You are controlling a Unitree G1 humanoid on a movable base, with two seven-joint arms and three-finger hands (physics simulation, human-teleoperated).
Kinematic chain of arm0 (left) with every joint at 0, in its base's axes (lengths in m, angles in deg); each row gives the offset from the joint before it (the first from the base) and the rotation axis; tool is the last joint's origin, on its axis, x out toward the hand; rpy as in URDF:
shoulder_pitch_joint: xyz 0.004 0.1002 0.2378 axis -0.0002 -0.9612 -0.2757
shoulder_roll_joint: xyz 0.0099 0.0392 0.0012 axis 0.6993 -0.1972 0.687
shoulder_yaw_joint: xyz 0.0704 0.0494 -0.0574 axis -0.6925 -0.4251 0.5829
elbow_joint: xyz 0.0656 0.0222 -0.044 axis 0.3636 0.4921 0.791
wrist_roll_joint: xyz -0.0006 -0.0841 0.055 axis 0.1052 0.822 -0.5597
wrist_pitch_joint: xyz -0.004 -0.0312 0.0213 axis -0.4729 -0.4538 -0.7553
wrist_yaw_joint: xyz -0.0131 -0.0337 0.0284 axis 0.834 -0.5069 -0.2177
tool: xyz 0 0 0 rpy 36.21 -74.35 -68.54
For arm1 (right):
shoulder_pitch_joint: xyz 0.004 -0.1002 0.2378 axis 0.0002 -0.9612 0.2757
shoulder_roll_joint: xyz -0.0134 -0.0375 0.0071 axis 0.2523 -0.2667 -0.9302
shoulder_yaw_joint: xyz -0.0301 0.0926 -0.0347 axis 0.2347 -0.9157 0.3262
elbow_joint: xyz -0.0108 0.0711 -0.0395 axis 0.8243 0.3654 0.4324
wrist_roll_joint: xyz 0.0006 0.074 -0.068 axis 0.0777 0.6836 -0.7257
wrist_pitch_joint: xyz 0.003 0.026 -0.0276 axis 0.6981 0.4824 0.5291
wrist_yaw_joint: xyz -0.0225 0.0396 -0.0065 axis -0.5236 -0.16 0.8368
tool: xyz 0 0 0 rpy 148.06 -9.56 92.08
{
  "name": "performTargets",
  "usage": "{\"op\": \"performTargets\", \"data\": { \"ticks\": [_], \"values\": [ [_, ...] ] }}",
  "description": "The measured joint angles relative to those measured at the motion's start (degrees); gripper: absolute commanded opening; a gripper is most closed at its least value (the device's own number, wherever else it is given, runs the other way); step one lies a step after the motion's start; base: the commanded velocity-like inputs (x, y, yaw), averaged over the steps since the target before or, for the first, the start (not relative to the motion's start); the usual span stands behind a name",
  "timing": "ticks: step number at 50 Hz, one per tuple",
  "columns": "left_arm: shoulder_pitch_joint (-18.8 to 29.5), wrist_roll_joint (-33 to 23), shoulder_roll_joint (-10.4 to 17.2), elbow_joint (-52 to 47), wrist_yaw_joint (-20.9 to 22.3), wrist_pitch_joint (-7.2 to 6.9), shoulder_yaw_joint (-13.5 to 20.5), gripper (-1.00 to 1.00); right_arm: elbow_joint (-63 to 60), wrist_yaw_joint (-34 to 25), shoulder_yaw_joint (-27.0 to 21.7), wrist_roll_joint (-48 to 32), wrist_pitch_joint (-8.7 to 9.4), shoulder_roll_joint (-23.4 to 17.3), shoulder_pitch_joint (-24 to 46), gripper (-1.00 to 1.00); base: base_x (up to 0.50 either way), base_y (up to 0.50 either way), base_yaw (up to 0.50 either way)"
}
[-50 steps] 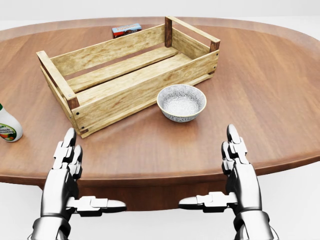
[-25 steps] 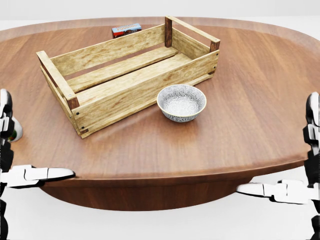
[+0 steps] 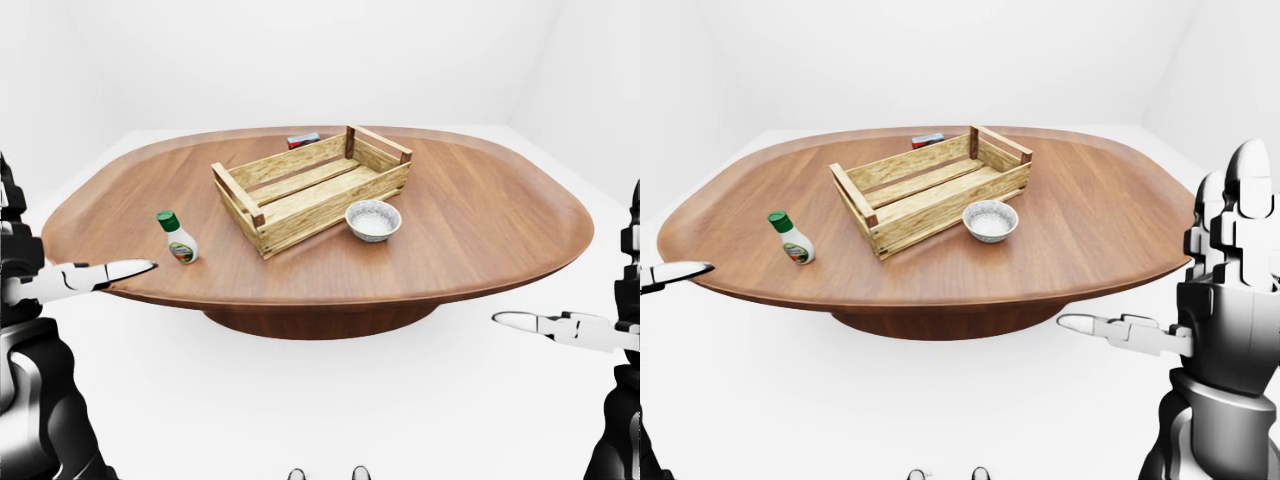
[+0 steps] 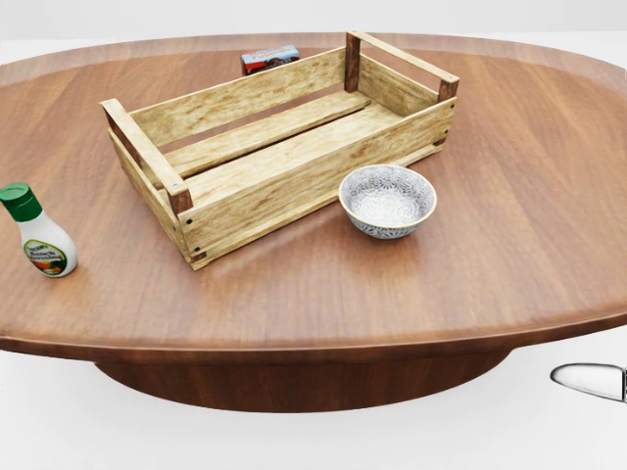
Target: Pick up the salad dressing and put it in the tray.
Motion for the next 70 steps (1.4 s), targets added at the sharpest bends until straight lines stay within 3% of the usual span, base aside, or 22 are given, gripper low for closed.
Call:
{"op": "performTargets", "data": {
  "ticks": [20,38,54,70],
  "values": [
    [0.36,3.14,3.1,1.3,-1.41,0.0,3.42,1.0,0.78,-1.15,3.52,-9.1,0.0,0.75,-0.19,1.0,0.13,0.5,0.0],
    [0.19,2.41,3.49,2.82,-1.15,0.0,3.45,1.0,2.76,-2.89,4.97,-12.66,0.0,1.54,-1.19,1.0,0.34,0.46,0.0],
    [0.16,1.86,3.41,3.09,-0.79,0.0,3.49,1.0,2.75,-3.98,5.15,-11.86,0.0,2.11,-1.61,1.0,0.44,0.31,0.0],
    [0.16,1.48,3.22,3.27,-0.64,0.0,3.23,1.0,-0.44,-5.63,3.03,-2.6,0.0,2.34,-1.27,1.0,0.5,-0.05,0.0]
  ]
}}
